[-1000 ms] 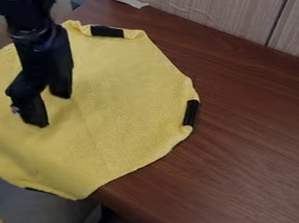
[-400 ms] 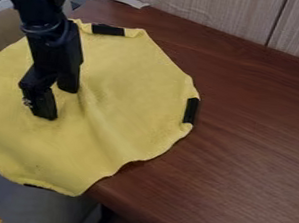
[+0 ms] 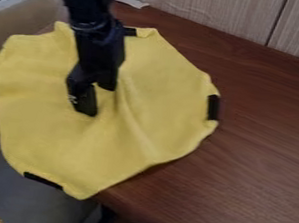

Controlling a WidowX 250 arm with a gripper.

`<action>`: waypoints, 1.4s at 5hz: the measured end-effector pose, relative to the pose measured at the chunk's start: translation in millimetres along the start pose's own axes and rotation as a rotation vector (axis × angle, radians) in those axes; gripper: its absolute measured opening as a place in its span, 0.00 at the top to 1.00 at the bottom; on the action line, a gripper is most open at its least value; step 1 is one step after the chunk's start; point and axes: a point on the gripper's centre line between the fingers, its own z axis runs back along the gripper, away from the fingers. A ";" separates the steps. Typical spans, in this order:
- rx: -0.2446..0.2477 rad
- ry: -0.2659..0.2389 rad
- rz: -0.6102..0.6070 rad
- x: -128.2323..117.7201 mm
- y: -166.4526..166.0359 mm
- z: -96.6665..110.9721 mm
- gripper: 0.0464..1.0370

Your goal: Move the cloth to the middle of the table

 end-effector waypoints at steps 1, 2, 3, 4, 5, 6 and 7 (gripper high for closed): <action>-0.009 -0.017 -0.018 20.3 6.3 -2.8 0.04; -0.009 -0.039 -0.024 37.2 13.2 -4.1 0.04; -0.014 -0.043 -0.049 51.3 16.0 -5.6 0.04; -0.022 -0.049 -0.063 56.6 12.9 -5.2 0.04; -0.046 -0.070 -0.045 59.1 1.4 -1.1 0.04; -0.044 -0.072 -0.053 59.6 -4.0 12.1 0.04; -0.019 -0.084 -0.041 53.6 -5.7 34.5 0.04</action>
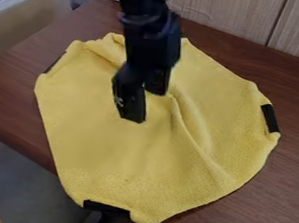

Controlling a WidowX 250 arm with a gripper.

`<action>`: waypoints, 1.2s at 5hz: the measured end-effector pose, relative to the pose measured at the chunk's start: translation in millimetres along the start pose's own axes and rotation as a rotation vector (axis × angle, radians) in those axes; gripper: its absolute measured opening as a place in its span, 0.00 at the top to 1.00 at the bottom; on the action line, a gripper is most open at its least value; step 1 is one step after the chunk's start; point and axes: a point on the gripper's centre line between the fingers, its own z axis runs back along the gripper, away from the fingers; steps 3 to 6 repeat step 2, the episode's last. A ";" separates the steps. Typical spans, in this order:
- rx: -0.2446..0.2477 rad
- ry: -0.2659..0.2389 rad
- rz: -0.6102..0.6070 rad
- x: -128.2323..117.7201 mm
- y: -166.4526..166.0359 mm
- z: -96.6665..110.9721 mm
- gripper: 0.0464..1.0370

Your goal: Move the cloth to the middle of the table

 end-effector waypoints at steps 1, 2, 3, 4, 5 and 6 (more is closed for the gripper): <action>0.025 -0.016 0.007 -3.6 -0.1 24.1 0.04; 0.076 -0.003 0.023 -12.1 -3.8 52.8 0.04; 0.076 -0.003 0.023 -12.1 -3.8 52.8 0.04; 0.076 -0.003 0.023 -12.1 -3.8 52.8 0.04; 0.076 -0.003 0.023 -12.1 -3.8 52.8 0.04; 0.076 -0.003 0.023 -12.1 -3.8 52.8 0.04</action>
